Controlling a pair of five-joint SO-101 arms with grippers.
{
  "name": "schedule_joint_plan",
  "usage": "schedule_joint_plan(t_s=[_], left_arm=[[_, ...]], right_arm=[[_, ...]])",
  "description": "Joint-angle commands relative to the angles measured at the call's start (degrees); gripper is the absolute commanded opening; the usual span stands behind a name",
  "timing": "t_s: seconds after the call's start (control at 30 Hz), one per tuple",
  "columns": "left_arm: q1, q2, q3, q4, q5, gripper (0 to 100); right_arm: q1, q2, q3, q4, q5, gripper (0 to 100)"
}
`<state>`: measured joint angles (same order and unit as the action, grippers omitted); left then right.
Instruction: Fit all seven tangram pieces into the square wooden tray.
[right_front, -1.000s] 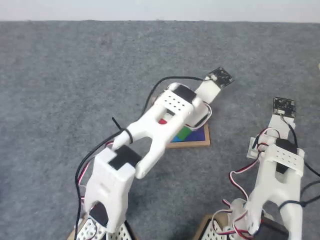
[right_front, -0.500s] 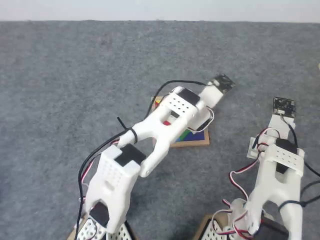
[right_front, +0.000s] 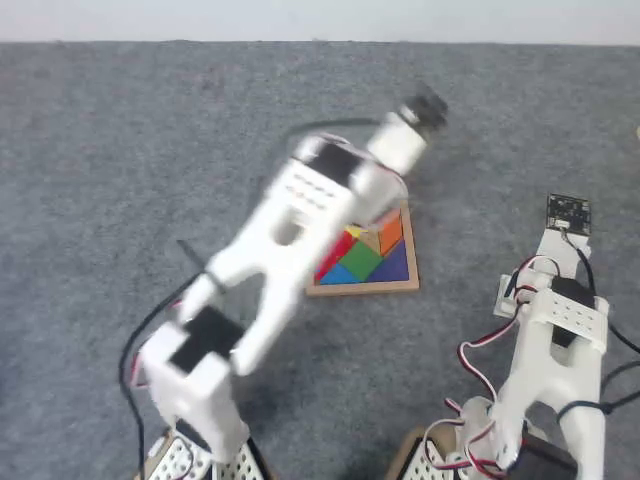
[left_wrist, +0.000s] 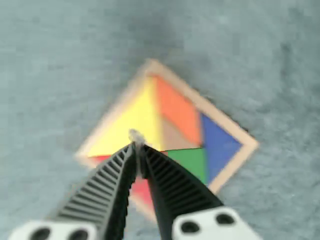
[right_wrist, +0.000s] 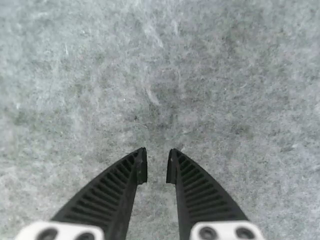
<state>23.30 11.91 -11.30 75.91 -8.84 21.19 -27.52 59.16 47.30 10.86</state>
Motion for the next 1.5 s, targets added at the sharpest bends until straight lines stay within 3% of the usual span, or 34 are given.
schedule_joint_plan(t_s=[0.0, 0.2, 0.3, 0.4, 0.47, 0.5, 0.73, 0.97, 1.17, 1.33, 1.47], left_arm=[[-11.3, -13.0, -1.8, 3.1, 0.4, 1], [-34.3, -22.8, 0.0, 6.1, -6.5, 1], [-40.5, -21.0, 7.8, 5.7, -8.9, 2], [-46.1, -20.8, 12.4, 6.3, -7.1, 16], [-50.3, -19.8, 14.6, -2.1, -4.7, 26], [-51.1, -19.3, 16.5, -5.0, -4.1, 29], [-54.2, -24.4, 17.9, -2.1, -4.9, 30], [-57.8, -54.1, 24.1, -1.6, -1.9, 30], [-54.3, -77.7, 47.1, -2.9, -6.6, 30], [-51.5, -86.0, 71.6, -8.4, -8.6, 30], [-51.4, -88.5, 81.5, -11.1, -8.1, 30]], right_arm=[[-0.3, -0.2, -0.5, -0.4, -0.5, 7.5], [-0.3, -0.2, -0.5, -0.4, -0.4, 7.5], [-0.4, -0.7, -0.5, -0.4, -0.5, 7.5], [-0.5, -0.7, -0.5, -0.3, -0.4, 7.5], [-0.5, -0.7, -0.5, 0.2, -0.4, 7.5], [-0.7, -0.7, -0.5, 0.6, -0.4, 7.5], [-2.1, -1.8, -0.6, 1.6, -0.3, 7.4], [-5.1, -14.5, -0.5, 8.7, -0.3, 7.2], [-7.3, -35.2, 4.2, 17.5, -0.2, 6.1], [-12.1, -57.1, 20.0, 18.0, 8.3, 5.1], [-13.4, -73.2, 30.8, 21.1, 9.0, 5.1]])
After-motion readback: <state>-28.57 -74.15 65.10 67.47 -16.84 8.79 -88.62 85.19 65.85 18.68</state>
